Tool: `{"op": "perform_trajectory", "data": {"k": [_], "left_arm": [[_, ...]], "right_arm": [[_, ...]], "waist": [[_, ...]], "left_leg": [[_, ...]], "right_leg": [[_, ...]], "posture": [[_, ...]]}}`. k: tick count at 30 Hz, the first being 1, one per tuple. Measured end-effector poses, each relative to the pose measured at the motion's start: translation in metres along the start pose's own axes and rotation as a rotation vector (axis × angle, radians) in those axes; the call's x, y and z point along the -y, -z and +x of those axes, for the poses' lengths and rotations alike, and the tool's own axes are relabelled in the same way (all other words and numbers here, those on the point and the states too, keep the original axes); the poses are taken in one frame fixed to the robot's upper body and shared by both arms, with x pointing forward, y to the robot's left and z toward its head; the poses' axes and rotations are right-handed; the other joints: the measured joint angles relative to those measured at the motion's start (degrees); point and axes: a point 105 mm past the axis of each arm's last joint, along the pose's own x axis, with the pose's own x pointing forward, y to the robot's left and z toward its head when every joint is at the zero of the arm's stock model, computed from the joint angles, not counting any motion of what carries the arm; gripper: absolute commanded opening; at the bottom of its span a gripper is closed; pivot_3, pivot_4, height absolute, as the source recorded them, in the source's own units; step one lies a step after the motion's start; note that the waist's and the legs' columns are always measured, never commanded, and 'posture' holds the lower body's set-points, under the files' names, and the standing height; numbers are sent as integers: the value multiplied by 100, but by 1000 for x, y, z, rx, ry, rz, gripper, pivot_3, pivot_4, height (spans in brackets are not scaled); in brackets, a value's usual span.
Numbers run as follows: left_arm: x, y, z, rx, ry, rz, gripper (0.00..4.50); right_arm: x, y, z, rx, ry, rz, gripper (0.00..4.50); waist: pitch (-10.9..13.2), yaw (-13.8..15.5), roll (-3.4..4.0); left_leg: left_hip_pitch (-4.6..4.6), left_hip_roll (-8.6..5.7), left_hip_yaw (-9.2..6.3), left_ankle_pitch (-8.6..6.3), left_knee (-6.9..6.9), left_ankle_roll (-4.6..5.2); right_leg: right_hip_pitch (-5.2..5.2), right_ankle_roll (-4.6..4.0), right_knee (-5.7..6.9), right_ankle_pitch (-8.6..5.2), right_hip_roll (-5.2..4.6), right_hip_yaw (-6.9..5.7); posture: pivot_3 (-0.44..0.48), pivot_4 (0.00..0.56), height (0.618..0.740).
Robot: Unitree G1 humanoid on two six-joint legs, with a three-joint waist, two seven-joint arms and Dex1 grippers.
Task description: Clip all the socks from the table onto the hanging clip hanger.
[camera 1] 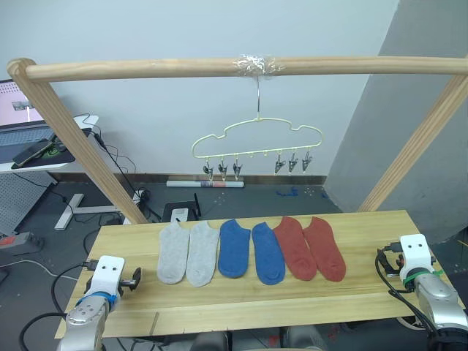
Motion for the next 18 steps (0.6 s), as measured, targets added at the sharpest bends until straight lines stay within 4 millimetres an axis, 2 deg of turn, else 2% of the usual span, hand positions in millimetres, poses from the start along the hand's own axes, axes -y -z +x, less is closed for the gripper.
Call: {"op": "perform_trajectory", "data": {"k": [7, 12, 18], "left_arm": [[-15, -3, -3, 16, -47, -33, 4482], [-14, 2, -7, 8, -24, -61, 4482], [-18, -13, -12, 75, -14, -111, 4482]], "right_arm": [[-1, -3, -4, 19, -4, -12, 4500], [-3, -6, -4, 28, -7, -11, 4500], [-8, -11, -7, 52, -21, -18, 4500]], "waist": [[2, -1, -2], [14, 0, -6], [60, 2, -13]], "left_leg": [[0, 3, 1, 0, -2, 0], [0, 4, 1, 0, -2, 0], [-1, 8, -1, 0, -3, -1]], "right_leg": [[-1, 0, -1, 0, 1, 1], [-1, -1, 0, -1, 1, 1], [-2, -2, -1, -2, 2, 1]], "posture": [[-36, 78, 740], [-33, 90, 740], [-38, 115, 740]]}}
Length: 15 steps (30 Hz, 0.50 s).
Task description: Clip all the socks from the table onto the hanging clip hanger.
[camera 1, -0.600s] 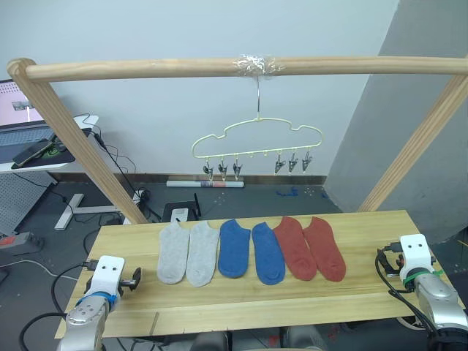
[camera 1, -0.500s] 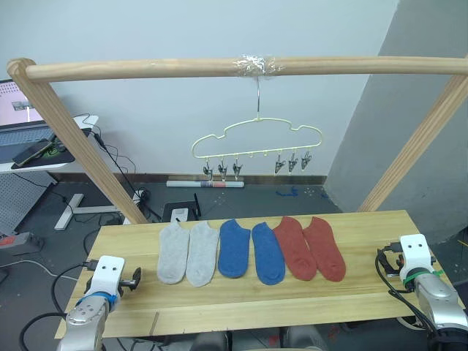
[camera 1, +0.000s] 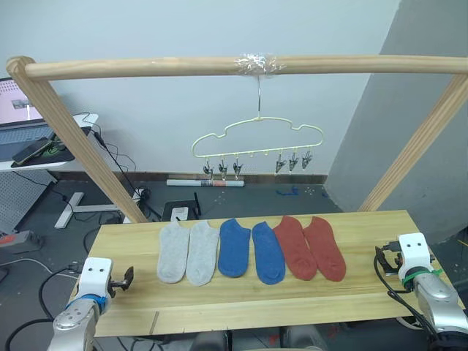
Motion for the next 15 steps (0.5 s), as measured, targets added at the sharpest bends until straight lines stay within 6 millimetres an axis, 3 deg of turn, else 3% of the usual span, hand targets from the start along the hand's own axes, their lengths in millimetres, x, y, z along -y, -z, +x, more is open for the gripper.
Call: {"op": "perform_trajectory", "data": {"k": [4, 7, 11, 15], "left_arm": [[-4, -22, -8, 100, 2, -54, 4482], [4, -44, -17, 188, 31, -67, 4482], [32, -85, -26, 299, 123, -28, 4482], [79, -128, -26, 408, 242, -42, 4482]], "right_arm": [[-13, -6, -6, 27, -56, -29, 4500], [-26, -21, -11, 81, -115, -26, 4500], [-51, -69, -23, 246, -284, -9, 4500], [-94, -110, -46, 377, -573, 25, 4500]], "waist": [[83, -2, -3], [166, -4, -7], [260, -3, -17], [321, 16, -17]], "left_leg": [[-2, 46, 11, -1, -1, -2], [-7, 56, 13, -3, -1, -5], [-11, 60, 11, -3, -1, -6], [-25, 60, 4, -4, 4, -8]], "right_leg": [[-1, -1, -4, -1, 2, 1], [-8, -2, -4, -1, 9, 2], [-11, -2, -4, -1, 15, 0], [-14, 0, -7, 1, 18, -7]], "posture": [[-46, 132, 740], [-45, 141, 740], [-56, 160, 740], [-65, 175, 740]]}}
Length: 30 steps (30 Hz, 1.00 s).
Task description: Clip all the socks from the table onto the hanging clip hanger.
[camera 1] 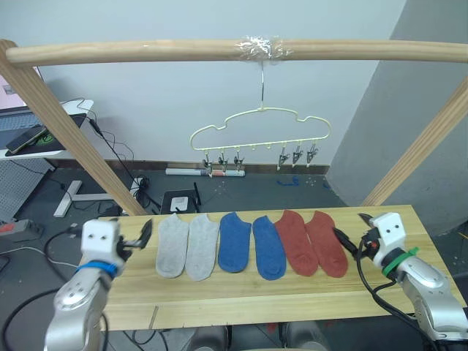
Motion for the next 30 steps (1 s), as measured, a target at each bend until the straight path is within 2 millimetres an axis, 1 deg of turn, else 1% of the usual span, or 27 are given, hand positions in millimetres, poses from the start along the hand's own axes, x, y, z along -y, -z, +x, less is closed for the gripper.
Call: {"op": "perform_trajectory", "data": {"k": [1, 3, 4, 5, 8, 9, 10, 12, 18, 24, 30], "left_arm": [[15, -12, 9, 38, 40, -12, 4482], [35, -29, 21, 100, 93, -17, 4093], [43, -35, 26, 122, 111, -19, 3937], [51, -39, 30, 140, 131, -24, 3666], [82, -45, 39, 166, 207, -16, 2748], [91, -45, 41, 166, 231, -17, 2748], [96, -45, 41, 168, 239, -20, 2748], [101, -45, 42, 175, 240, -19, 2748], [113, -52, 45, 225, 203, -42, 2748], [116, -66, 48, 285, 170, -42, 2748], [107, -74, 51, 311, 116, -37, 2748]], "right_arm": [[-10, -11, 4, 29, -66, 5, 4500], [-21, -30, 10, 71, -143, -9, 4500], [-23, -37, 13, 86, -167, -19, 4500], [-24, -43, 15, 97, -178, -27, 4500], [-33, -63, 24, 138, -230, -54, 4500], [-39, -71, 27, 159, -252, -63, 4500], [-43, -78, 28, 174, -270, -73, 4500], [-52, -87, 30, 194, -300, -87, 4500], [-80, -100, 27, 216, -417, -84, 4500], [-88, -122, 27, 272, -467, -101, 4500], [-92, -134, 28, 294, -508, -82, 4500]], "waist": [[21, -1, -2], [38, -14, -14], [46, -22, -17], [57, -33, -21], [112, -78, -27], [124, -90, -26], [138, -100, -27], [184, -112, -34], [268, -126, -44], [303, -146, -46], [306, -153, -46]], "left_leg": [[-12, -1, 1, 0, 8, 0], [-38, -1, 2, 1, 15, -1], [-48, -1, 6, 1, 16, -1], [-62, -1, 11, 1, 17, 0], [-74, 0, 15, 0, 16, -1], [-74, 0, 14, 0, 15, -1], [-74, 3, 12, 0, 13, -1], [-76, 4, 10, -1, 11, -1], [-86, 1, 9, -3, 13, -1], [-85, 2, 11, -3, 18, -1], [-85, 2, 10, -3, 19, -1]], "right_leg": [[-6, 2, 1, 2, 0, 0], [-32, 0, 2, 7, 1, 0], [-43, -13, 3, 15, 1, 1], [-58, -28, 3, 24, 1, 3], [-73, -34, 2, 28, 3, 2], [-74, -34, 2, 28, 3, 1], [-74, -34, 2, 27, 4, 0], [-74, -34, 1, 27, 4, -1], [-76, -34, -5, 27, 2, -1], [-76, -33, -3, 26, 4, -4], [-76, -33, -3, 27, 4, -4]], "posture": [[-70, 179, 740], [-85, 187, 740], [-90, 193, 740], [-97, 198, 740], [-109, 208, 740], [-112, 214, 740], [-116, 219, 740], [-117, 223, 740], [-128, 231, 740], [-130, 227, 740], [-121, 218, 740]]}}
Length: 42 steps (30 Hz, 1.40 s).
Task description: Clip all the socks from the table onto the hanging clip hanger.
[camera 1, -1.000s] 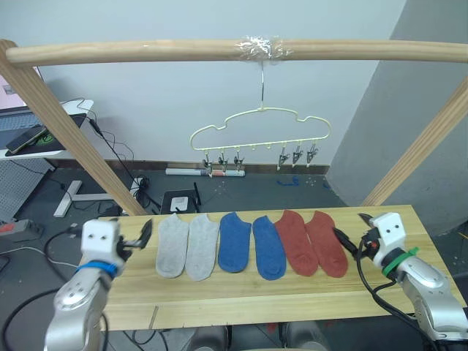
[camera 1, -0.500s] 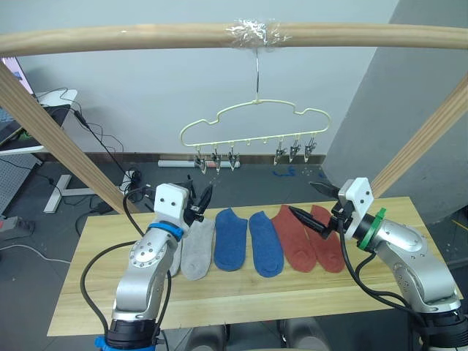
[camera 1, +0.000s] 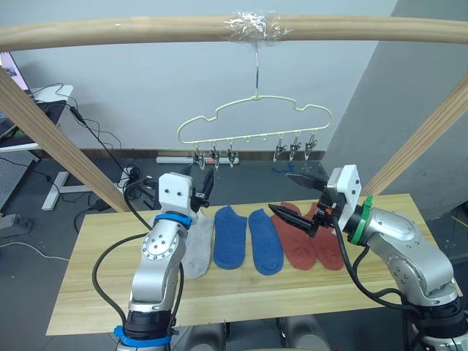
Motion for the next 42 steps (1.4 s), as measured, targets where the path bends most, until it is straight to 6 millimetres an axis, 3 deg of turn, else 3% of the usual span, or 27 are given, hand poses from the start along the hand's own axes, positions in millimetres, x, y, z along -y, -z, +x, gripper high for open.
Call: {"op": "perform_trajectory", "data": {"k": [12, 18, 42], "left_arm": [[0, -3, 7, 13, -12, -36, 2748], [1, -14, 14, 50, -8, -48, 2748], [-2, -17, 18, 74, -23, -10, 2748]], "right_arm": [[-5, -8, 4, 24, -20, 7, 4500], [-6, -18, 8, 52, -33, 9, 4500], [-6, -21, 9, 47, -51, -3, 4500]], "waist": [[12, 1, -10], [19, 0, -17], [19, 0, -17]], "left_leg": [[-1, 0, 0, 0, 0, 0], [-1, -1, 0, 0, 0, 0], [-3, -1, -1, 0, 0, -1]], "right_leg": [[0, 0, 0, 0, 0, 0], [-1, 0, 0, 0, 0, -1], [-3, 0, 0, 0, 0, -2]], "posture": [[-125, 222, 740], [-125, 213, 740], [-131, 214, 740]]}}
